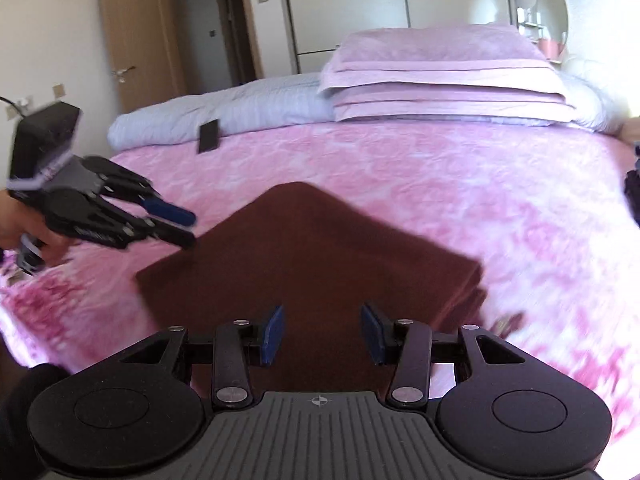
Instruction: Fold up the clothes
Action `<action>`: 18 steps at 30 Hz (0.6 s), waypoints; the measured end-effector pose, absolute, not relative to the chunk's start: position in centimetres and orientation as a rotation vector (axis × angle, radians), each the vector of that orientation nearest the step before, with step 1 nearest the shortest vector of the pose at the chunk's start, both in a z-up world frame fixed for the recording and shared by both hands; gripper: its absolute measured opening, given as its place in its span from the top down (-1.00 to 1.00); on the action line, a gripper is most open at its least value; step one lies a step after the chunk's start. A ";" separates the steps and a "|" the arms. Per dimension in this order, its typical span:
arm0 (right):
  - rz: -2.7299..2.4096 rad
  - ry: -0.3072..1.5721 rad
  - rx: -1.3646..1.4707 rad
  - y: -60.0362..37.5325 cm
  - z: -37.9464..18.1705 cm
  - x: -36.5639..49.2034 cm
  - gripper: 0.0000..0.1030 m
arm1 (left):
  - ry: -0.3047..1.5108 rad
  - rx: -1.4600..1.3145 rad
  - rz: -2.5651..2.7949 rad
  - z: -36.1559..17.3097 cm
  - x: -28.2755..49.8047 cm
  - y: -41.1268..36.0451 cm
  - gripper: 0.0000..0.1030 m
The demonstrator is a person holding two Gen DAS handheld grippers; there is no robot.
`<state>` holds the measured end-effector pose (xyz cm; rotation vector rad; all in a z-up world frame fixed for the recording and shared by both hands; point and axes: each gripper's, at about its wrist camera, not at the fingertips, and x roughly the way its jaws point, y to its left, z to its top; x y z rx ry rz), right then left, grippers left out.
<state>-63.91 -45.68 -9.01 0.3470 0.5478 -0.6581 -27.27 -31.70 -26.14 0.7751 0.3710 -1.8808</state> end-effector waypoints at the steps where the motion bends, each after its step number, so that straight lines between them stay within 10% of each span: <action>1: -0.663 0.549 0.340 -46.5 -9.2 -63.5 0.11 | 0.374 0.780 -1.878 -26.5 -27.2 -32.9 0.53; 18: -0.741 0.567 0.404 -52.1 -10.0 -65.4 0.11 | 0.456 0.744 -1.849 -29.0 -25.8 -37.5 0.30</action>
